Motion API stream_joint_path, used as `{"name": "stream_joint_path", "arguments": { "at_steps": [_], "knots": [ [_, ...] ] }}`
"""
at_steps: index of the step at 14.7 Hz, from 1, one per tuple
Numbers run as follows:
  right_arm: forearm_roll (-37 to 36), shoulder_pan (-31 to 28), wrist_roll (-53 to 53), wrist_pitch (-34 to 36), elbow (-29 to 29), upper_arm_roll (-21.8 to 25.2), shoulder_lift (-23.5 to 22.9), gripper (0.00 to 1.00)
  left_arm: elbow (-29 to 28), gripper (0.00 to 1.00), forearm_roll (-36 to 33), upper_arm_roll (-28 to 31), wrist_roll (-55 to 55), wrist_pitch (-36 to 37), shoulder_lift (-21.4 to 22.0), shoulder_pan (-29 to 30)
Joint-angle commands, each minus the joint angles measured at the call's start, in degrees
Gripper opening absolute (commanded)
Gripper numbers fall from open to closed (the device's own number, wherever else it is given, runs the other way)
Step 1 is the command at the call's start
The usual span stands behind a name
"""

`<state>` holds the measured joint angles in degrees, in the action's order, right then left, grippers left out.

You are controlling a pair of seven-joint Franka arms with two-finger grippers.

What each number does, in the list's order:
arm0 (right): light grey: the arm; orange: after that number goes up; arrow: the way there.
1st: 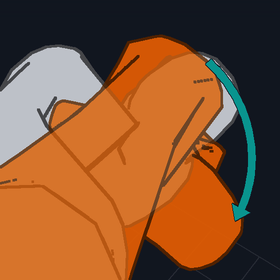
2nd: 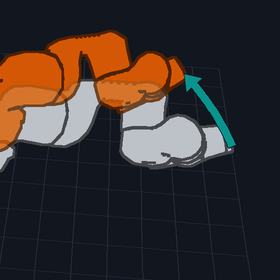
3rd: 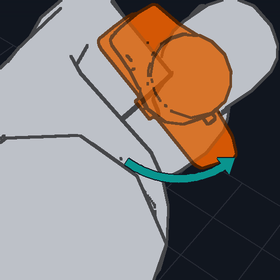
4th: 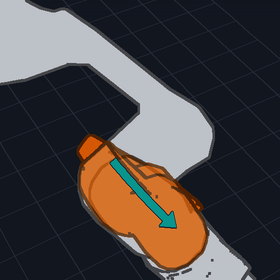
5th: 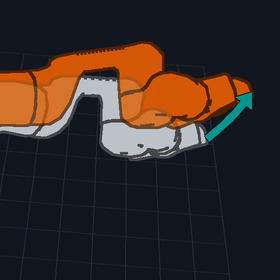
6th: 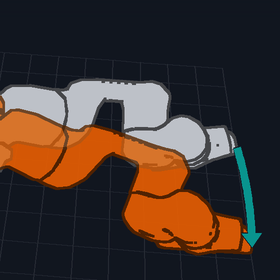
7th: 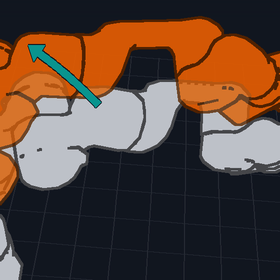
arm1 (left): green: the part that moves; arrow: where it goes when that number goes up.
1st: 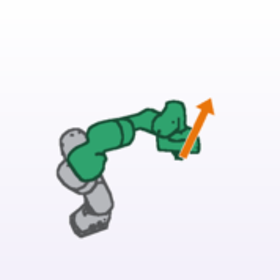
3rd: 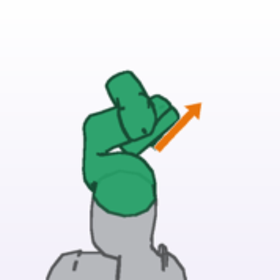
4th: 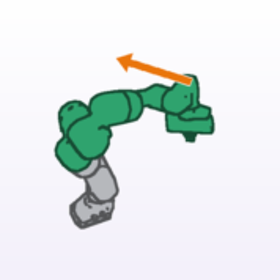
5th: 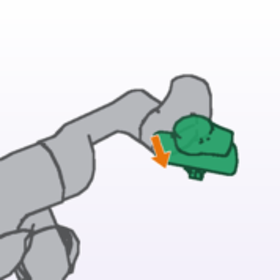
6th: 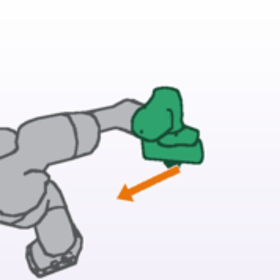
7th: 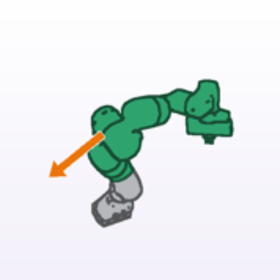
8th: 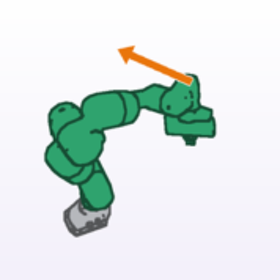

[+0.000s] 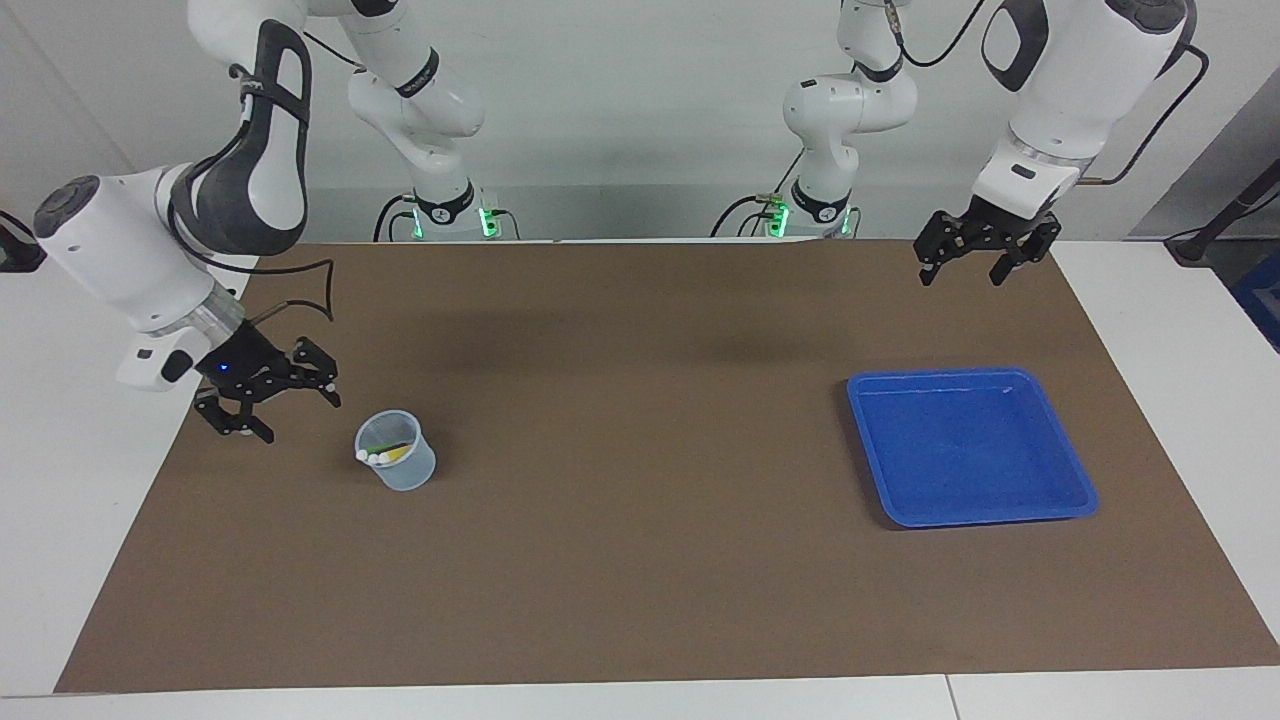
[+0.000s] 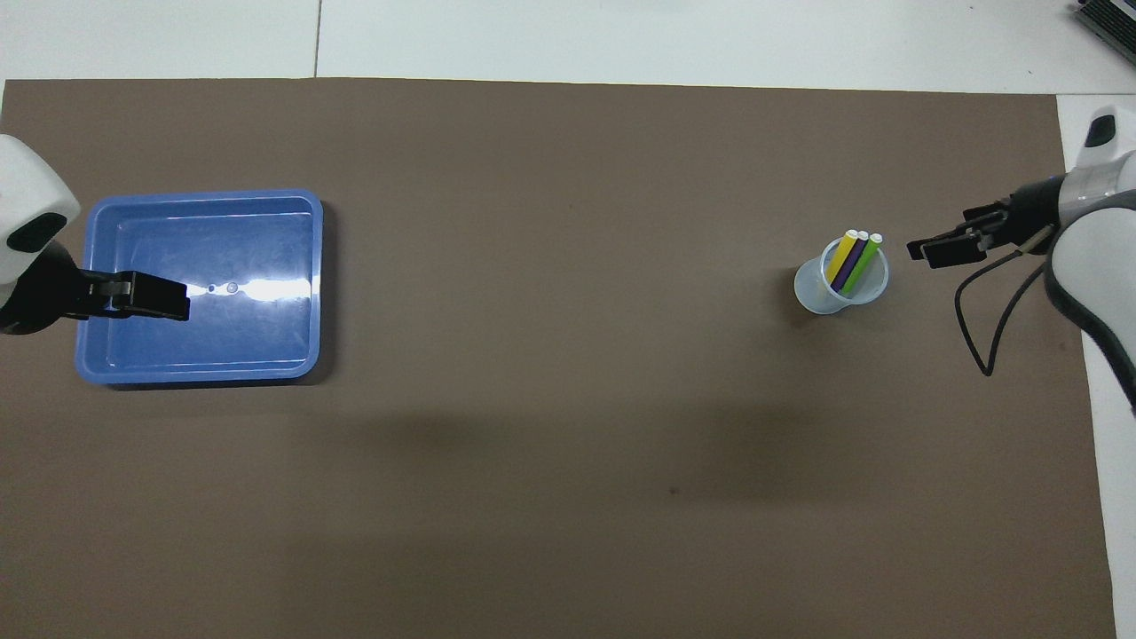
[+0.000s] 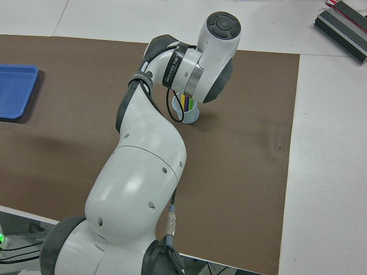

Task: Right arm passes pens to left for tray arrangement
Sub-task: 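Reach the right gripper to the pens in the white cup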

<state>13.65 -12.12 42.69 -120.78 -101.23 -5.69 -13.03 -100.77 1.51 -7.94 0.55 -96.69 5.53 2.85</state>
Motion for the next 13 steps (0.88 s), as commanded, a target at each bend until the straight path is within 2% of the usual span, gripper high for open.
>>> {"name": "stream_joint_path", "arguments": {
  "at_steps": [1, 5, 7, 12, 13],
  "knots": [
    [-4.76, 2.44, 3.61, -3.32, 0.86, -0.11, -2.25, 1.00, -1.80, 0.99, -0.01, -0.05, -0.38, -1.22, 1.59, 0.58],
    [-6.78, 4.29, 11.26, -4.73, 0.60, -0.11, -3.49, 0.99, -1.80, 1.00, -0.01, -0.05, -0.38, -1.22, 1.59, 0.58],
    [-8.37, 4.30, 12.67, -4.12, 0.51, -0.20, -4.01, 0.95, -1.80, 0.99, -0.01, -0.05, -0.38, -1.49, 1.59, 0.58],
    [-8.38, 3.60, 13.56, -0.79, 0.59, -0.20, -3.93, 0.76, -1.80, 0.99, -0.01, -0.05, -0.38, -1.84, 1.50, 0.58],
    [-8.29, 3.42, 13.56, -0.08, 0.59, -0.20, -3.93, 0.69, -1.80, 0.99, -0.01, -0.05, -0.38, -1.84, 1.50, 0.58]
  ]
}}
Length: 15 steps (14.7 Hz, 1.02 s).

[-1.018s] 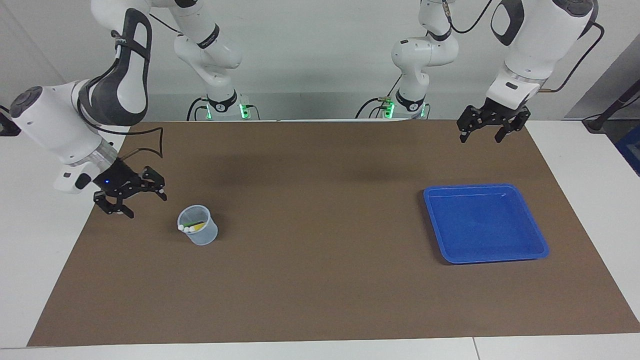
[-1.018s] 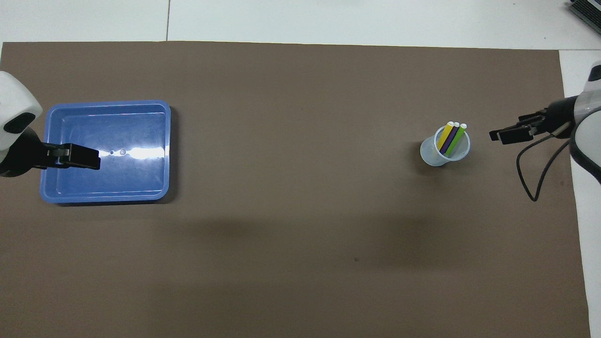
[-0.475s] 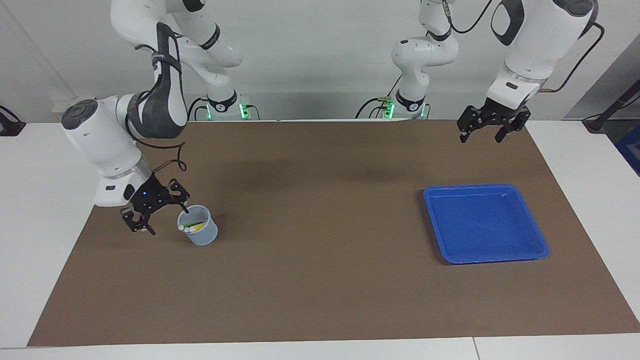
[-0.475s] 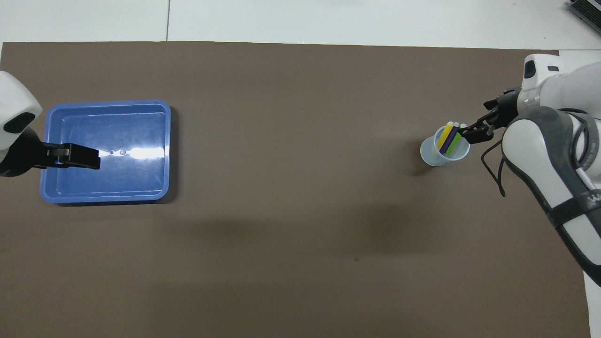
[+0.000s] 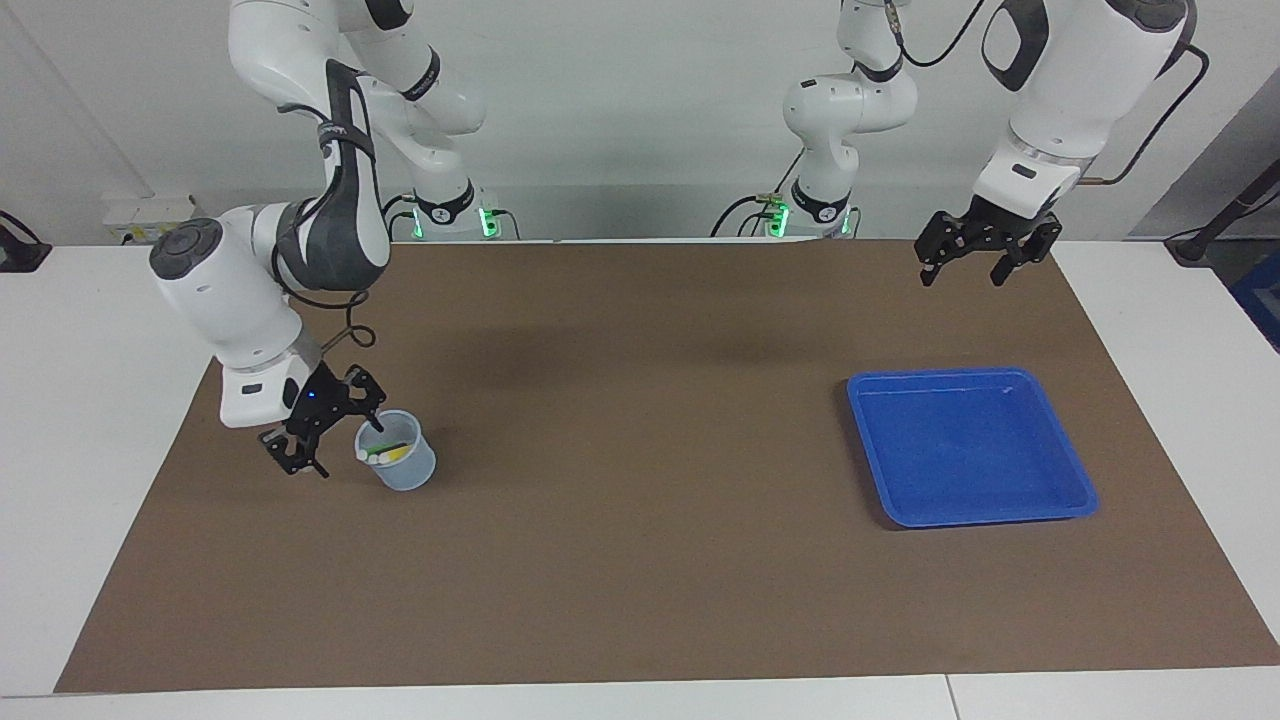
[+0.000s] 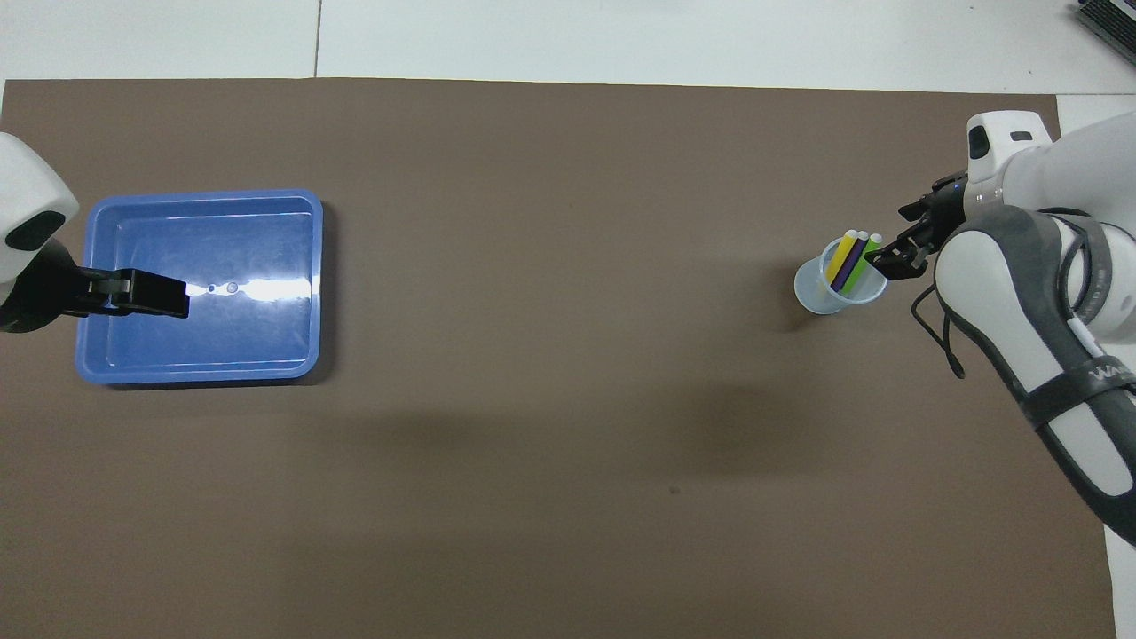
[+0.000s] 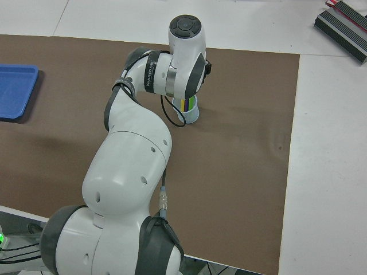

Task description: Right arm passes pens to left for tray arrangement

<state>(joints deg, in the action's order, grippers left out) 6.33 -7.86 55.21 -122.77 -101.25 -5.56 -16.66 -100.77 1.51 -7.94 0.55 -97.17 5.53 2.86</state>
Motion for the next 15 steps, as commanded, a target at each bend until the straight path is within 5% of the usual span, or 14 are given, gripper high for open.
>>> {"name": "stream_joint_path", "arguments": {
  "at_steps": [1, 15],
  "knots": [
    [-0.97, -0.84, 1.04, 2.26, 0.61, -0.32, -0.30, 0.63, -1.80, 0.99, -0.01, -0.06, -0.37, -1.36, 1.50, 0.56],
    [-0.35, 0.12, 0.33, -0.28, 4.39, -0.32, -4.08, 0.58, -1.71, 0.99, -0.01, -0.06, -0.37, -1.54, 1.50, 0.56]
  ]
}}
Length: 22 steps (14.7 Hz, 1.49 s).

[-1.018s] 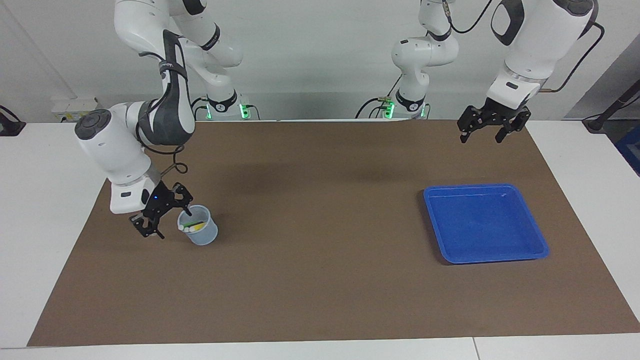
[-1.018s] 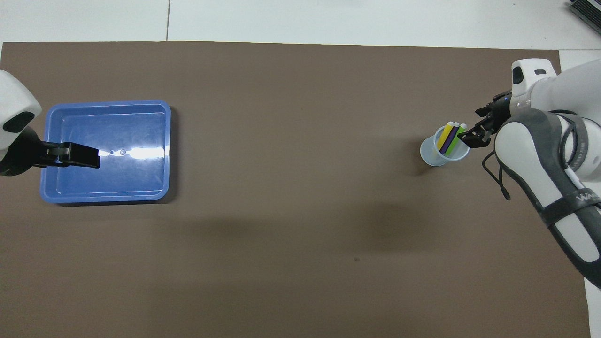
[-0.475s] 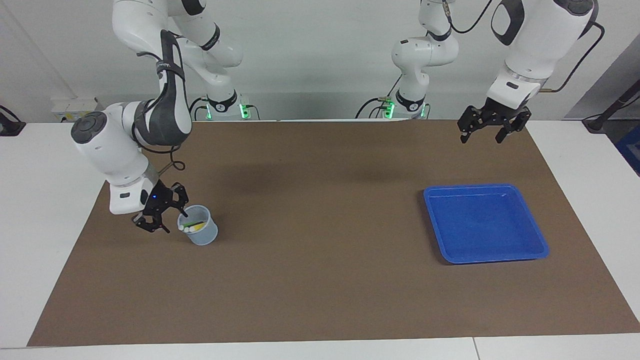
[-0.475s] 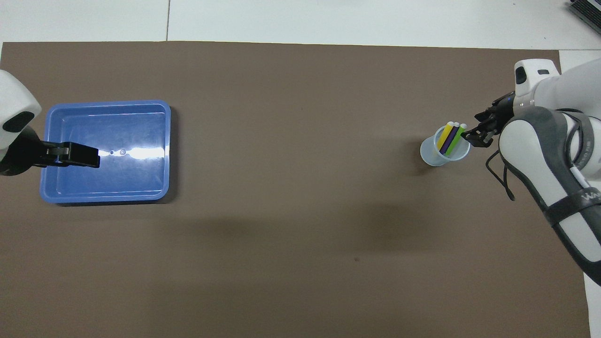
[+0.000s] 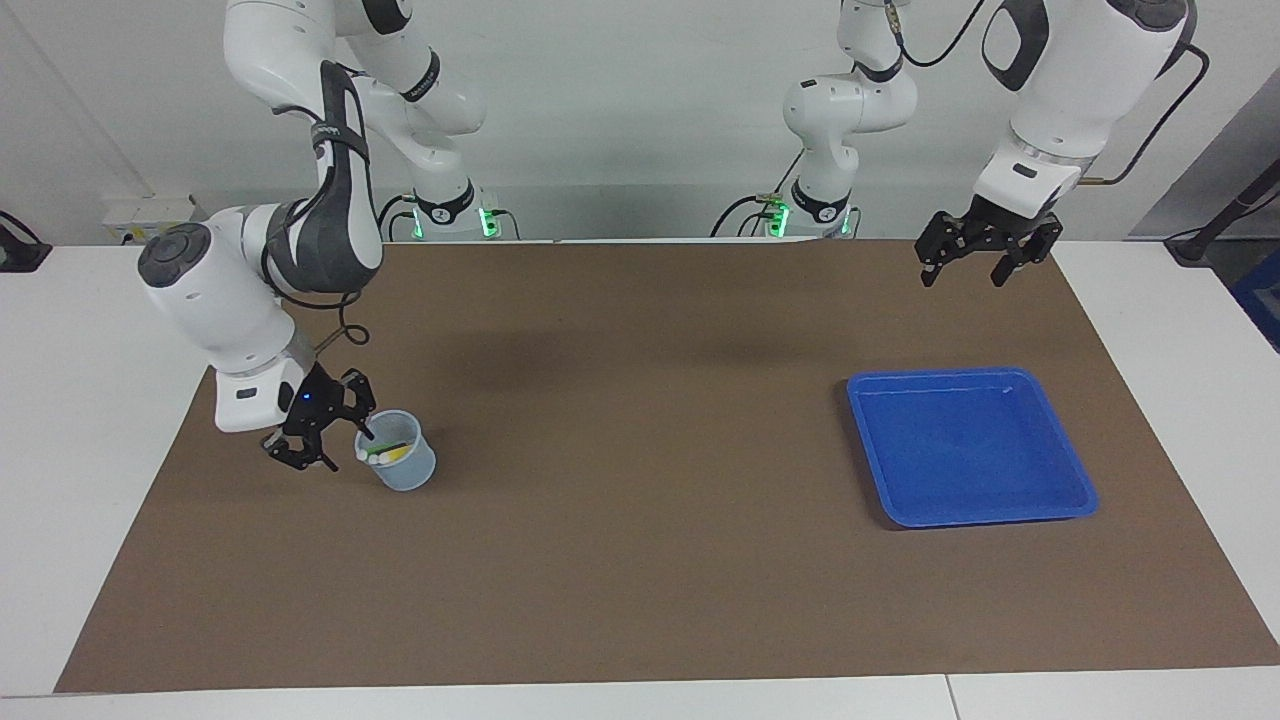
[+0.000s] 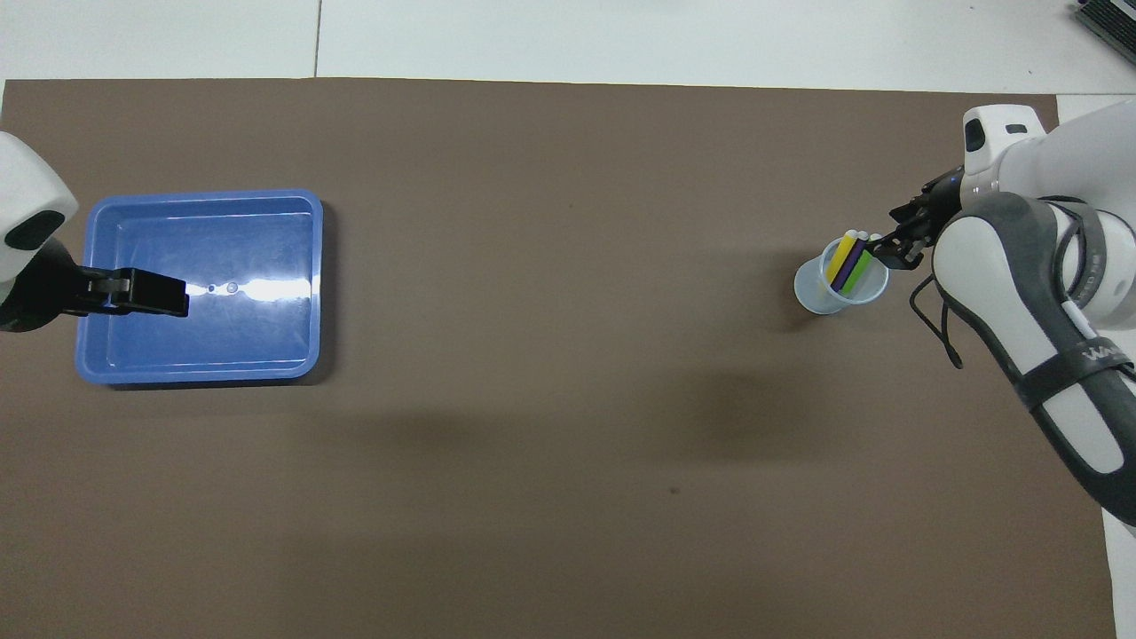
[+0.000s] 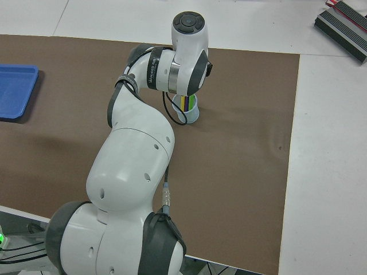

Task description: Right arm passes pens to left for tray arrangement

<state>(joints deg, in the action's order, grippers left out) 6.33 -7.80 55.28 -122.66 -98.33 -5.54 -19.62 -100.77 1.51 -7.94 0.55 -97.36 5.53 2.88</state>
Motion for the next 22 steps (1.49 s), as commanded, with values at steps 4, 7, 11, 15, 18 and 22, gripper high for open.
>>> {"name": "stream_joint_path", "arguments": {
  "at_steps": [4, 7, 11, 15, 18, 22],
  "knots": [
    [0.00, -0.03, 0.26, 1.36, 1.47, -0.43, -1.04, 0.55, -1.71, 0.99, -0.01, -0.06, -0.37, -1.34, 1.50, 0.55],
    [0.09, 0.15, -0.08, 2.33, 1.47, -0.43, -1.04, 0.52, -1.88, 0.99, -0.01, -0.06, -0.46, -1.78, 1.50, 0.55],
    [0.09, 0.15, -1.67, 4.27, 1.47, -0.43, -1.04, 0.51, -1.89, 0.99, -0.01, -0.06, -0.73, -1.52, 1.50, 0.55],
    [0.09, -0.11, -1.76, 5.41, 1.56, -0.34, -0.86, 0.47, -1.80, 0.99, -0.01, -0.05, -0.81, -1.69, 1.50, 0.55],
    [-0.09, -0.11, -1.76, 6.46, 2.52, -0.43, -0.77, 0.45, -1.80, 0.99, -0.01, -0.06, -0.81, -1.96, 1.50, 0.55],
    [-0.35, 0.06, -1.85, 6.47, 3.32, -0.34, -1.04, 0.43, -1.80, 0.99, -0.01, -0.06, -0.81, -1.87, 1.50, 0.55]
  ]
}}
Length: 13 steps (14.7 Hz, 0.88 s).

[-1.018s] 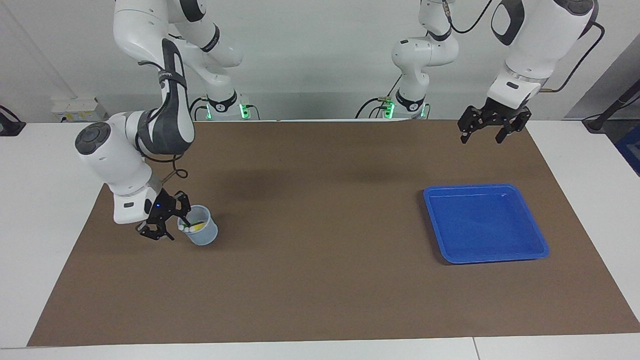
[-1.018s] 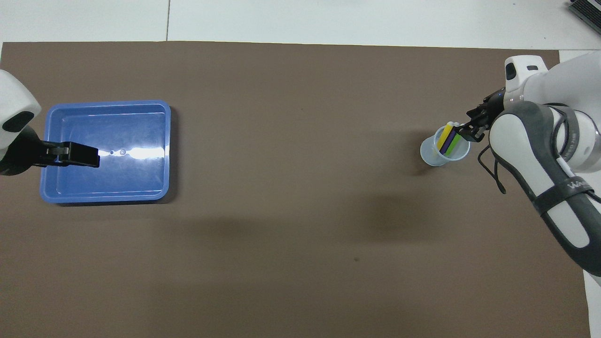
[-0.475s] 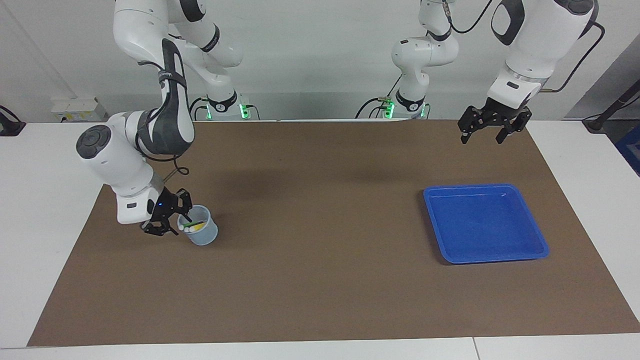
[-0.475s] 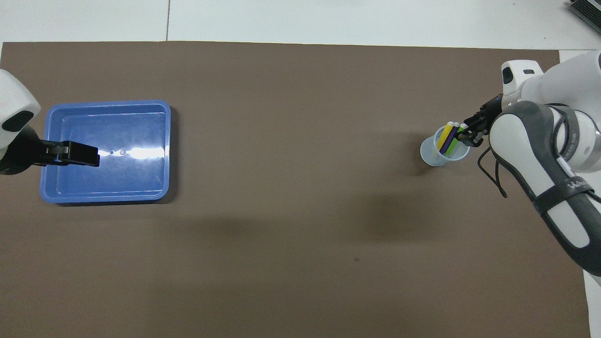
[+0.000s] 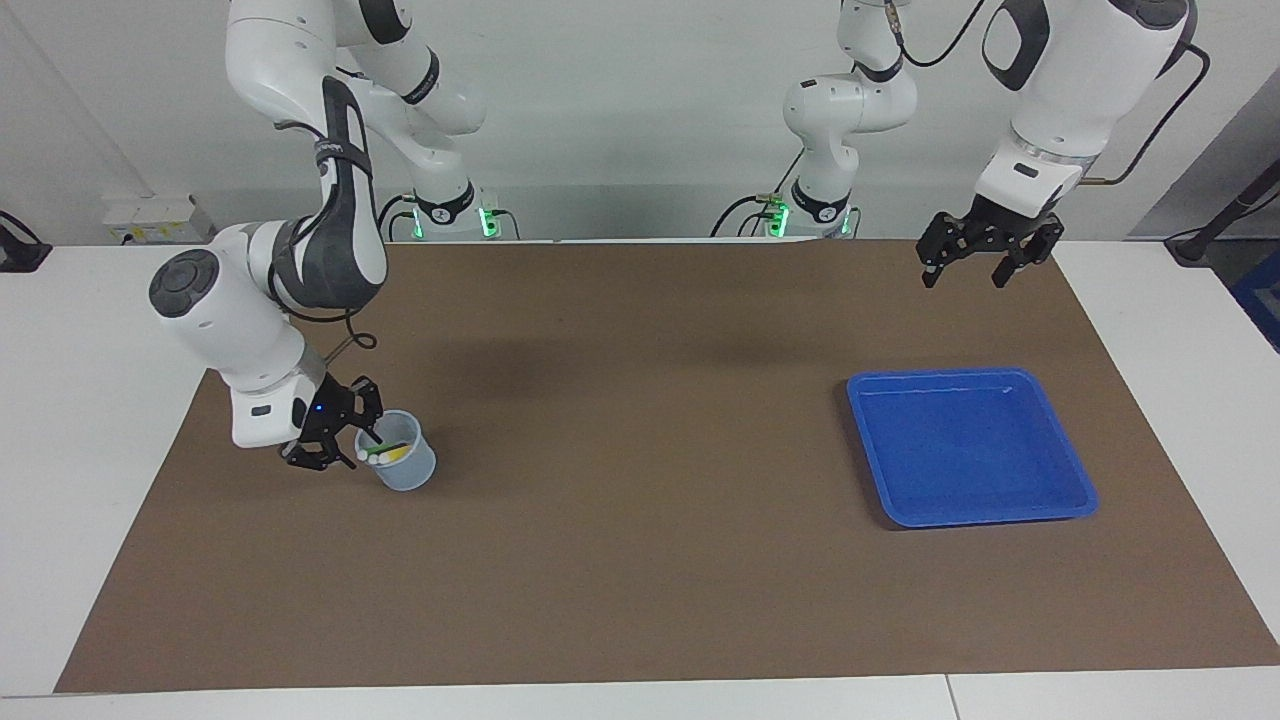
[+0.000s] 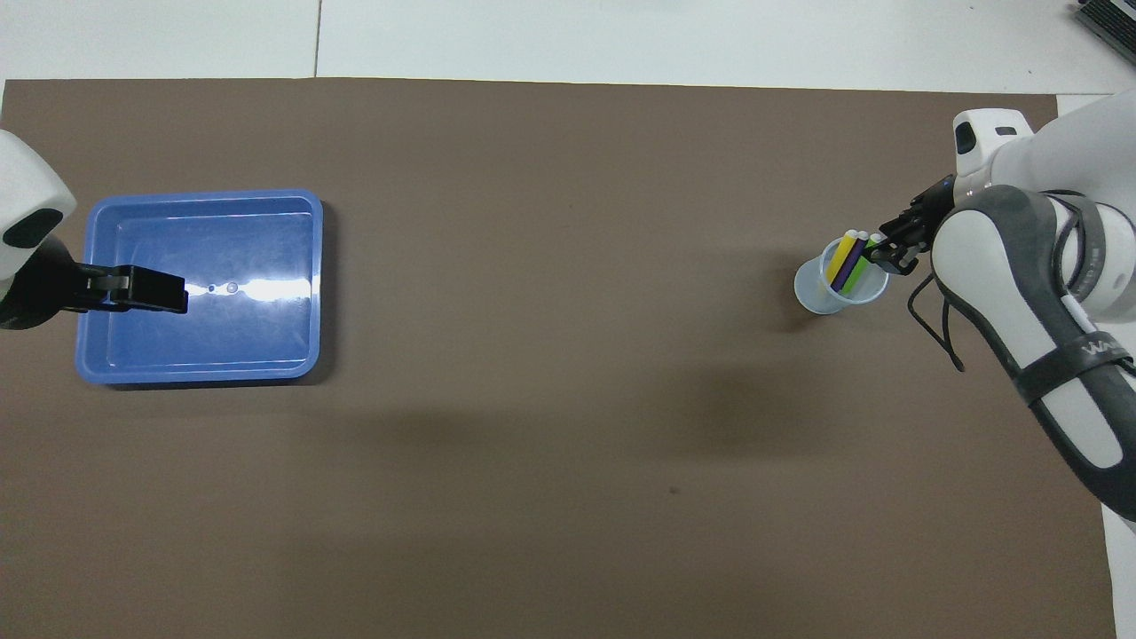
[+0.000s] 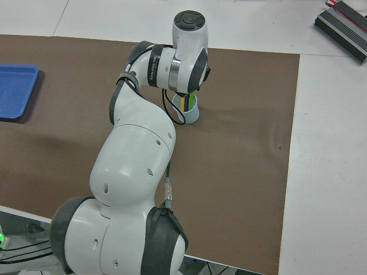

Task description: Right arm passes pens to left for tray arrangement

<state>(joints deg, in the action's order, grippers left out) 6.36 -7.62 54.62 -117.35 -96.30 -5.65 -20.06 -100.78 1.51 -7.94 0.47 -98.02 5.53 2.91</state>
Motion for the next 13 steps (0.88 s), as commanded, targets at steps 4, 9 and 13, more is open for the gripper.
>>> {"name": "stream_joint_path", "arguments": {
  "at_steps": [4, 9, 13],
  "knots": [
    [-0.39, -0.03, -1.18, 0.63, 1.29, -0.24, -0.59, 0.40, -1.79, 0.99, -0.01, 0.03, -0.73, -1.29, 1.50, 0.52],
    [-0.56, 0.41, -2.68, -0.33, 0.77, -0.33, -0.59, 0.40, -1.79, 0.99, -0.01, -0.06, -0.73, -1.38, 1.50, 0.52],
    [-0.91, 0.68, -2.68, -1.04, 0.24, -0.33, -0.68, 0.40, -1.79, 0.99, -0.01, -0.06, -0.73, -1.47, 1.50, 0.52]
  ]
}}
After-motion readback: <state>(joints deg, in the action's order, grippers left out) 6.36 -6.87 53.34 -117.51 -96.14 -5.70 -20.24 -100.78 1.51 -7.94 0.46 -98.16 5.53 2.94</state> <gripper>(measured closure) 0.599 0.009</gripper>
